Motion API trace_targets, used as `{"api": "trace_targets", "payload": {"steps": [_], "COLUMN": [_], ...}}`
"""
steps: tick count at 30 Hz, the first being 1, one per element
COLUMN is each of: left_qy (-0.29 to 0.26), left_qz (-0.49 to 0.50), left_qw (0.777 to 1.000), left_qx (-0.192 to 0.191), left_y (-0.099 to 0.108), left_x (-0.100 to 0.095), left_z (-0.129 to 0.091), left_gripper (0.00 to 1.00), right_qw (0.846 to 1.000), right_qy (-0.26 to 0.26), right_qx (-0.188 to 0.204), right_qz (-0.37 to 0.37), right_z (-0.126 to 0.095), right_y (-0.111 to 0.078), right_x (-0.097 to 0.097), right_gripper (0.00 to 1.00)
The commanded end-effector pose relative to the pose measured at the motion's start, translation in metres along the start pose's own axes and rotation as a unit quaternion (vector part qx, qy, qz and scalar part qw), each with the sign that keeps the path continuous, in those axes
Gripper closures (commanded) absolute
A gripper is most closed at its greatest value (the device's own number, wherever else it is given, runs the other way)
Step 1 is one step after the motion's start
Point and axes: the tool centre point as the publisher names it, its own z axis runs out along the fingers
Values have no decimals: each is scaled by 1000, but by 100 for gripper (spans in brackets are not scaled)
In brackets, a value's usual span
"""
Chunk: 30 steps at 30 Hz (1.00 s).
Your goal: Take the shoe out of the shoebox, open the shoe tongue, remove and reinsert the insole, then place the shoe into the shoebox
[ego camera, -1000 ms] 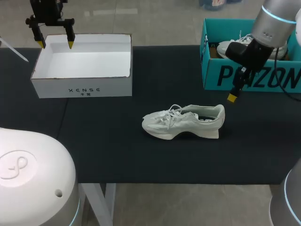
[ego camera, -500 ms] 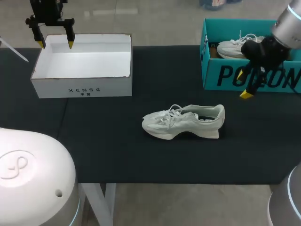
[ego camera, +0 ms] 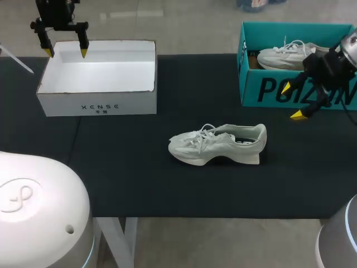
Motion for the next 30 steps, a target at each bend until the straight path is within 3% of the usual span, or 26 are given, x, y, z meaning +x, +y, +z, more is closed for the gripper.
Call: {"api": "trace_targets", "payload": {"steps": [1, 5, 16, 30], "left_qy": [0, 0, 0, 0], "left_qz": [0, 0, 0, 0], "left_qw": [1000, 1000, 1000, 1000], "left_qx": [0, 0, 0, 0], "left_y": [0, 0, 0, 0], "left_x": [0, 0, 0, 0], "left_z": [0, 0, 0, 0], "left_gripper": [0, 0, 0, 0], "right_qw": [996, 995, 995, 992], "right_qy": [-44, -52, -48, -33], "right_qx": [-74, -89, -85, -120], "right_qz": [16, 7, -25, 6], "right_z": [27, 44, 76, 128], "right_y": [-12, -21, -35, -23], "right_x": [10, 14, 18, 23], "right_gripper": [0, 0, 0, 0]}}
